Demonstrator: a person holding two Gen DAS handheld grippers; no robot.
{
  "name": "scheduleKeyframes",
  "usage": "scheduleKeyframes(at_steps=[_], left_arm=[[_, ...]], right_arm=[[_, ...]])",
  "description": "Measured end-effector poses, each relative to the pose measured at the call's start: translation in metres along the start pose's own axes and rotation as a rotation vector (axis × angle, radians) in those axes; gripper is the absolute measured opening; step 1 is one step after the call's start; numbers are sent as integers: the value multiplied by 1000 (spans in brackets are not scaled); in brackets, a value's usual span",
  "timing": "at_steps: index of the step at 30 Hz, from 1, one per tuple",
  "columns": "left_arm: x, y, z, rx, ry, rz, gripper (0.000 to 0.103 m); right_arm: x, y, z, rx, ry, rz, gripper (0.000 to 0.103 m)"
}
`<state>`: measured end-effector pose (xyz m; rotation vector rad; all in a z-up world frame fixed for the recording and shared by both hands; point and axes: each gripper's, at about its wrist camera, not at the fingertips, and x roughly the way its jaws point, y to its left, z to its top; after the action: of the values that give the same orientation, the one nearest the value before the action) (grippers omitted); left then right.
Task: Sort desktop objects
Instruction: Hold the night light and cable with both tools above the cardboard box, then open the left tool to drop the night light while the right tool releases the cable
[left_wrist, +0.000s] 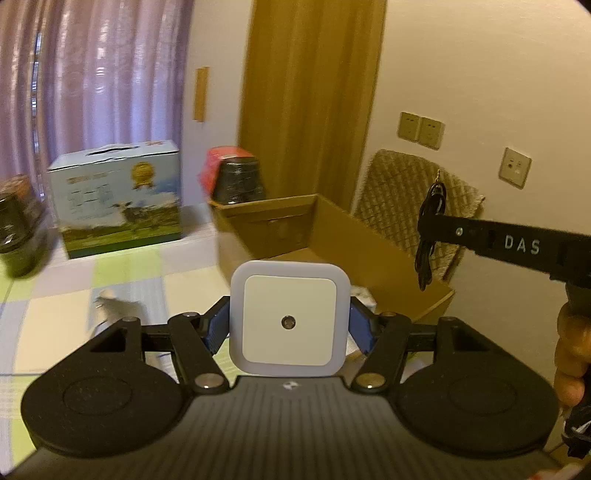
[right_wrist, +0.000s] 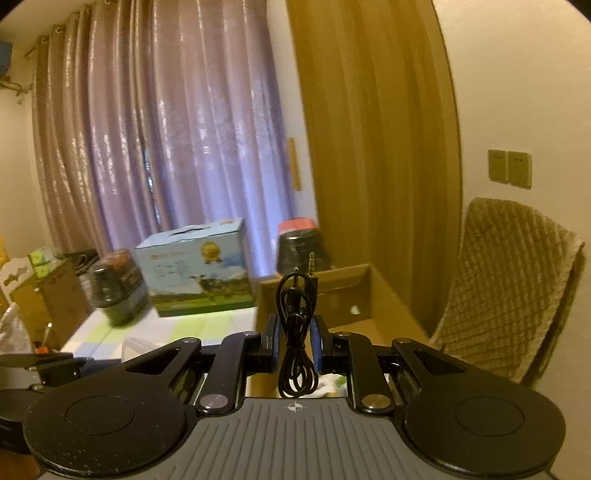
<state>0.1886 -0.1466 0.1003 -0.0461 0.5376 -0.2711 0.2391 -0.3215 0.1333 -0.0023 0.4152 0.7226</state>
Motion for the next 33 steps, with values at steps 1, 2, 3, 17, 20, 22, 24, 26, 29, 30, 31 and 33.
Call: scheduleKeyframes(at_steps=[1, 2, 3, 17, 20, 22, 24, 26, 29, 30, 31, 33], left_arm=[[6, -5, 3, 2, 0, -11, 61], [11, -9, 5, 4, 2, -20, 61], [18, -13, 7, 7, 7, -31, 61], [93, -29, 20, -17, 57, -102, 61], [104, -31, 21, -15, 58, -117, 61], [110, -30, 22, -21, 63, -116, 68], [110, -27, 22, -32, 54, -103, 75], [108, -22, 23, -37, 53, -93, 75], [106, -13, 24, -50, 56, -67, 75], [105, -10, 24, -56, 57, -62, 75], [104, -8, 24, -61, 58, -59, 75], [102, -2, 24, -73, 55, -46, 75]], right_arm=[[1, -6, 0, -1, 4, -6, 14], [1, -12, 1, -2, 7, -14, 14], [2, -18, 1, -4, 11, -21, 14], [38, -73, -6, 57, 71, -51, 14], [46, -75, -8, 59, 79, -51, 14], [50, -76, -9, 61, 84, -53, 14], [54, -75, -10, 67, 89, -52, 14], [57, -76, -11, 74, 94, -49, 14], [59, -74, -10, 77, 98, -39, 14], [59, -72, -10, 77, 97, -36, 14], [60, -71, -9, 77, 96, -33, 14], [60, -68, -8, 78, 96, -26, 14]])
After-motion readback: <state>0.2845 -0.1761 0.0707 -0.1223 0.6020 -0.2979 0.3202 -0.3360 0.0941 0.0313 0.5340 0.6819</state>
